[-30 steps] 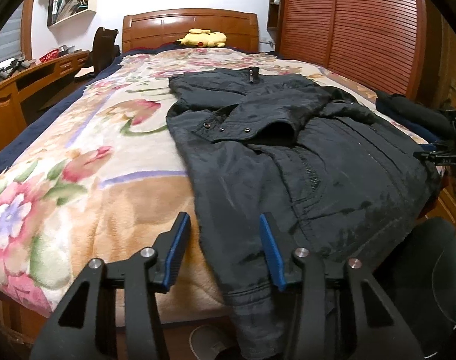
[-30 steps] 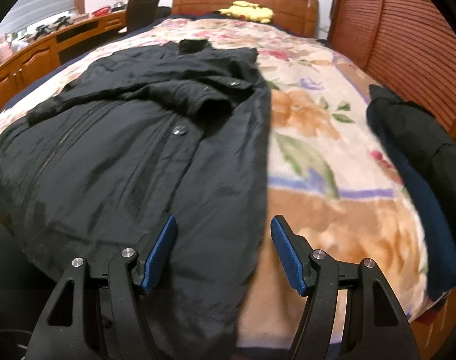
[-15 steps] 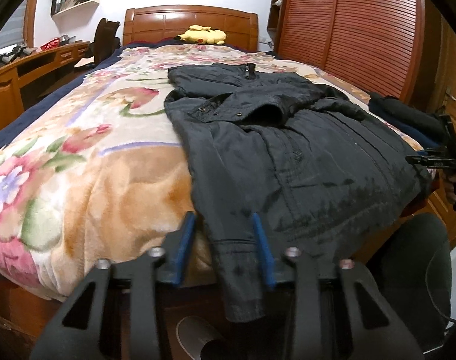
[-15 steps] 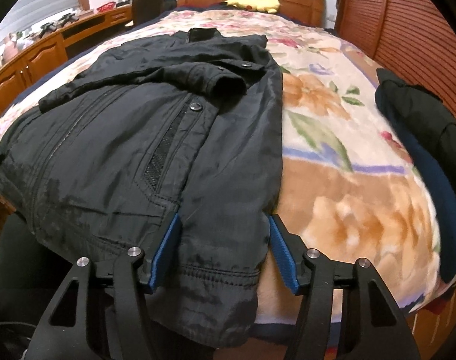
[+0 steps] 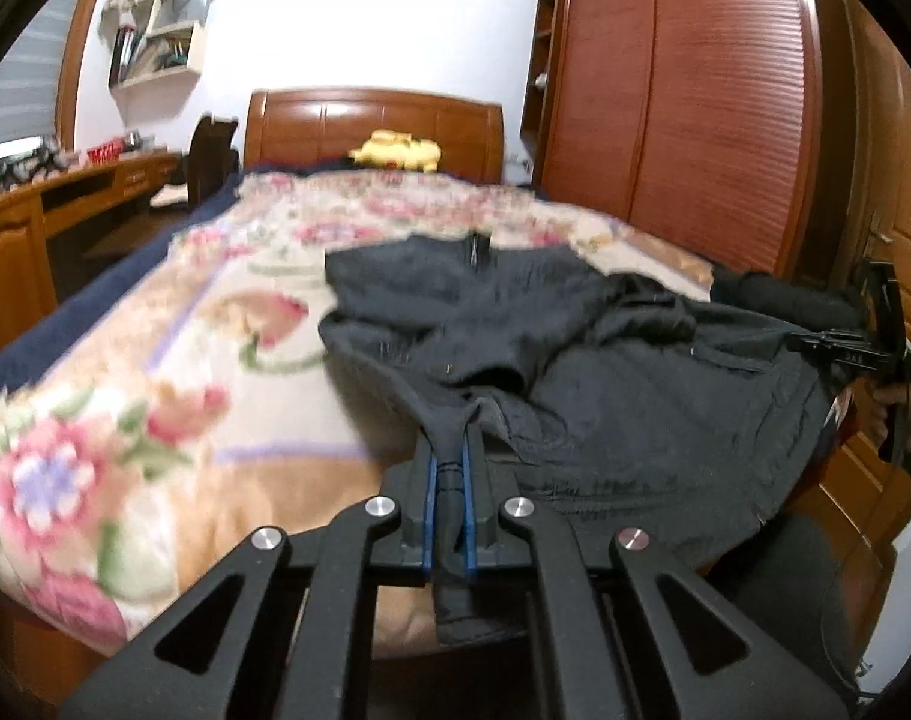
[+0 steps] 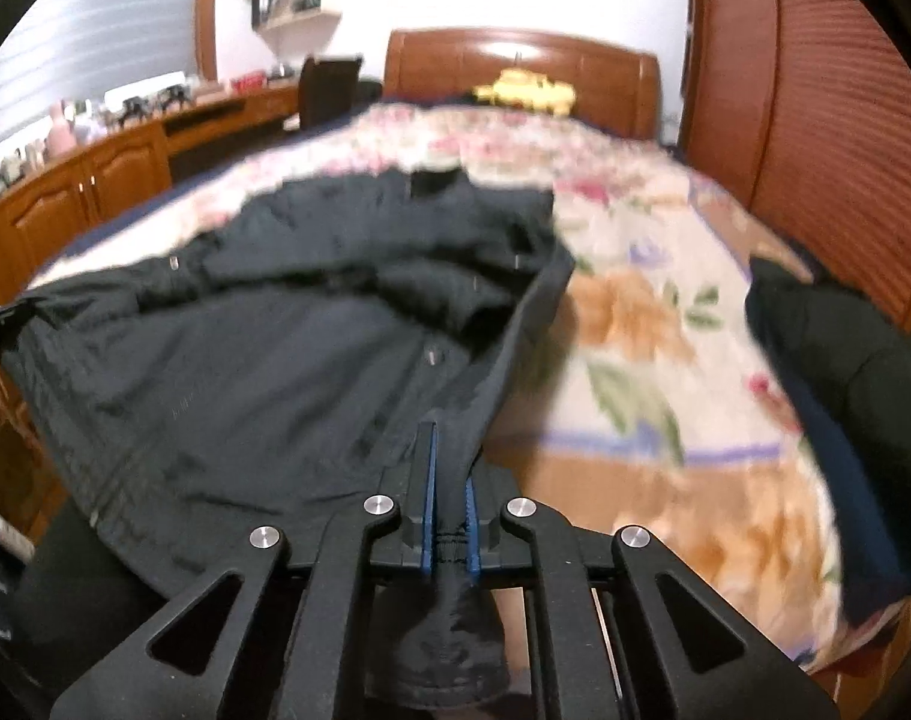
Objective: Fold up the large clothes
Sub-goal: 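Grasp the jacket hem with the left tool while the right tool grasps it too, then lift the hem with both tools and fold it over toward the collar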
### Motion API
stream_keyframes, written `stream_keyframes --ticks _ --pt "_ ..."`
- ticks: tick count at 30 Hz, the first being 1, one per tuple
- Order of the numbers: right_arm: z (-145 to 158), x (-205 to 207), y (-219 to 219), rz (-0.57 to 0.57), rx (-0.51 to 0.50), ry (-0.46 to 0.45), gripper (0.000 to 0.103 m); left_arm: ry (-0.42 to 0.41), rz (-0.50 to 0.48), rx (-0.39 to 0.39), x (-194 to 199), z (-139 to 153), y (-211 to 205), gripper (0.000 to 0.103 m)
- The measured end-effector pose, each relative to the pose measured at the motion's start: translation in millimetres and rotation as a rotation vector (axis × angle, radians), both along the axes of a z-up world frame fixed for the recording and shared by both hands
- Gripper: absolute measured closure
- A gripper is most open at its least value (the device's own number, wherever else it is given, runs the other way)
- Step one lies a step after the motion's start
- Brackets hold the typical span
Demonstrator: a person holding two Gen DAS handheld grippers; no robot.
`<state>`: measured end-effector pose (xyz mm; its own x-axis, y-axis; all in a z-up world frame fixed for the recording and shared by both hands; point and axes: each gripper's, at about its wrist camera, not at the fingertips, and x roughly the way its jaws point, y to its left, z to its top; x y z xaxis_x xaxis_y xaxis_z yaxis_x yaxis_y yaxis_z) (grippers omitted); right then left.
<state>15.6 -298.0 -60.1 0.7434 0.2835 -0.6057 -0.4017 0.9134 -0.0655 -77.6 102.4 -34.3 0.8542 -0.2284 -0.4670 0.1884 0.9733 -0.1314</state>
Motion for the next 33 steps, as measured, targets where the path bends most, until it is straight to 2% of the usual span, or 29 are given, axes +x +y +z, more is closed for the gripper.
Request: stream_keyframes --ticks 6,15,23,28,33 --pt "49 -6 2 -0.010 0.056 -0.111 0.099 -0.088 0.020 -0.002 -1 37 2 0.100" --pt "94 -30 -8 0.005 0.094 -0.221 0.099 -0.219 0.026 0.001 -9 94 8 0.101" --pt "131 -44 -13 0.001 0.091 -0.285 0.099 -0.285 0.037 0.052 -11 136 7 0.101" --pt "151 -50 -7 0.023 0.086 -0.327 0.099 -0.312 0.050 0.053 -10 148 13 0.101" --pt "148 -16 3 0.014 0.055 -0.303 0.099 -0.255 0.073 0.065 25 129 21 0.100"
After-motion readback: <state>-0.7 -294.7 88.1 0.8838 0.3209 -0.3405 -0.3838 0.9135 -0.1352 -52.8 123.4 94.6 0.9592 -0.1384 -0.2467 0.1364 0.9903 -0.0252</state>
